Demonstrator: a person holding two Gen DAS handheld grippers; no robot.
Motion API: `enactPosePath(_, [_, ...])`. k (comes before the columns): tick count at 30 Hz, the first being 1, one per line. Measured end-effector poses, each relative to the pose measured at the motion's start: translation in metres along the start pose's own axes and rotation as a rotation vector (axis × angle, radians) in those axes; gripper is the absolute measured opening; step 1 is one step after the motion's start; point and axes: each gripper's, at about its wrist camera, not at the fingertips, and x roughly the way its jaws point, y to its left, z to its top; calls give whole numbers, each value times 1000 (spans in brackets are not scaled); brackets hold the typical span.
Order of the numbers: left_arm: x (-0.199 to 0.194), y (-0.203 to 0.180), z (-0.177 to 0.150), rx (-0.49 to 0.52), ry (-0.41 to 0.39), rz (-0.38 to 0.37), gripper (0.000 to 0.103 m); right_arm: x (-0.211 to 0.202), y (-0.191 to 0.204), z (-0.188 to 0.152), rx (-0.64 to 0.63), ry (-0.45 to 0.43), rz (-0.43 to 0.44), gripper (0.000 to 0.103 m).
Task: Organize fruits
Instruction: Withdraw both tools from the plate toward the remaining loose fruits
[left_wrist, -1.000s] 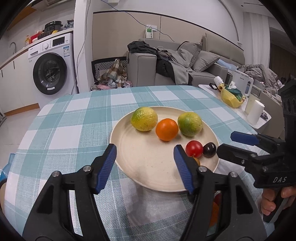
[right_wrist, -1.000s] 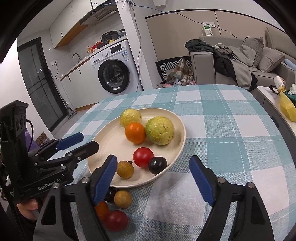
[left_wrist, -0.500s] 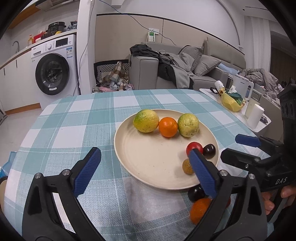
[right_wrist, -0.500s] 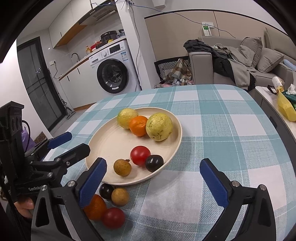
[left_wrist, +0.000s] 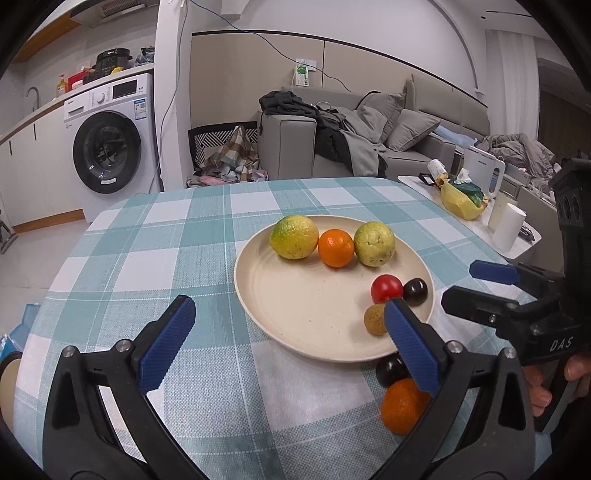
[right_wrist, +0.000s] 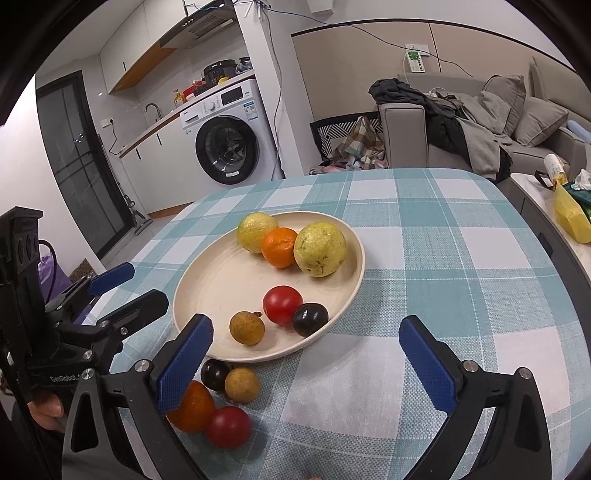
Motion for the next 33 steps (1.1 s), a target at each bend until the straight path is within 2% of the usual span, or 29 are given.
enactPosePath(15, [-27,-9,-12,34,-2,-16,102,-17,4,0,-19,0,-10,103])
enactPosePath(23, [-37,-17,-21,57,10,-33,102,-28,11,-10,-69,35,-16,103])
enactPosePath(33, [-36,-12,-25,31,30,-50,101,-22,27,-20,-184,108,-12,103])
